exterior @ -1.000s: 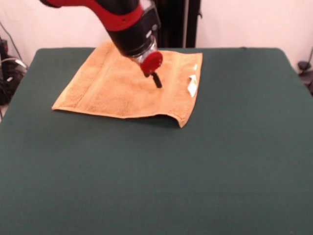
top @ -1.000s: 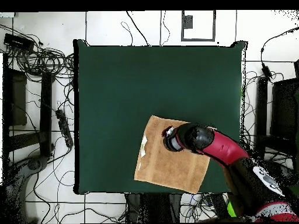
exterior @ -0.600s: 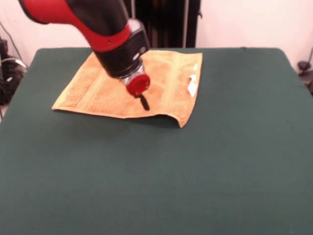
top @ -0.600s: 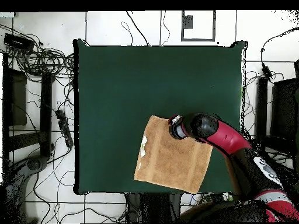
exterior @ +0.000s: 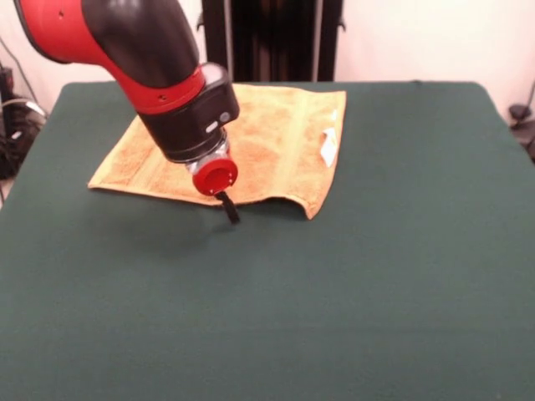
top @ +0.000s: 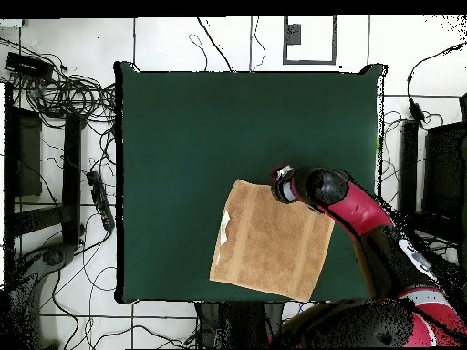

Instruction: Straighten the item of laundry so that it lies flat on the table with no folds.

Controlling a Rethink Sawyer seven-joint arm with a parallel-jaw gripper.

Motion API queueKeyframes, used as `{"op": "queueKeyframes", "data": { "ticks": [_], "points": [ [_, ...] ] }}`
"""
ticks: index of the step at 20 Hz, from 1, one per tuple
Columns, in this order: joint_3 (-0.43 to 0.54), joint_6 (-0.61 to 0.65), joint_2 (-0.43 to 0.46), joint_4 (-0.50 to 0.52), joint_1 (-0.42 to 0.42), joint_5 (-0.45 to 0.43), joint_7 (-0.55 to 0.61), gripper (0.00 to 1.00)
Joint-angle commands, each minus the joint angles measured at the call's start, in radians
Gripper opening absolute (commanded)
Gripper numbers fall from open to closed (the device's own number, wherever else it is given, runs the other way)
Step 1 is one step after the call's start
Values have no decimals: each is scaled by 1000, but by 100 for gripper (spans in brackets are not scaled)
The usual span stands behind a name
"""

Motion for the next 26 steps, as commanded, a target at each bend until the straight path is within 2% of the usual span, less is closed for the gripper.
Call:
{"op": "queueKeyframes", "data": {
  "ticks": [1, 14, 26],
  "points": [
    [93, -135, 55, -28, 38, 87, 147, 100],
    [193, -165, -6, 110, 19, 214, 191, 100],
    [251, -170, -27, 177, -1, 322, 188, 100]
  ]
}}
